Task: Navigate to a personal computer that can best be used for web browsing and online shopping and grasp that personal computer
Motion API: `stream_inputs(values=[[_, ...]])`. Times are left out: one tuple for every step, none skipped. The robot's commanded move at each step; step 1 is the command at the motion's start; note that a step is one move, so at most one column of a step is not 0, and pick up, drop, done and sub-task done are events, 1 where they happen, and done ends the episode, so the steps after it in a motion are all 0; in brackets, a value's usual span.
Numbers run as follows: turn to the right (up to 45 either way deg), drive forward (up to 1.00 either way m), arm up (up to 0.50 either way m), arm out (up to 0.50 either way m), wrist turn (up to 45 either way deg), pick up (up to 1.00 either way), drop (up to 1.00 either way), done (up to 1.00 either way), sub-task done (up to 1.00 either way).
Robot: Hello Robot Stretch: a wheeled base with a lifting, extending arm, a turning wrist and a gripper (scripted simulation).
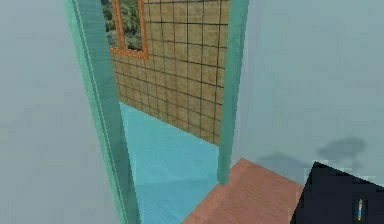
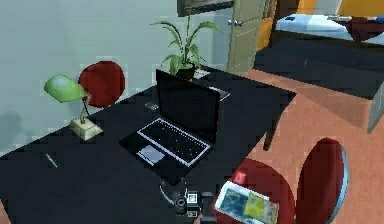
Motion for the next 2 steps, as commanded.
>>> stream_inputs(values=[[0.0,0.0,0.1,0.0,0.0,0.0,0.0,0.0,0.0],[0.0,0.0,0.0,0.0,0.0,0.0,0.0,1.0,0.0]])
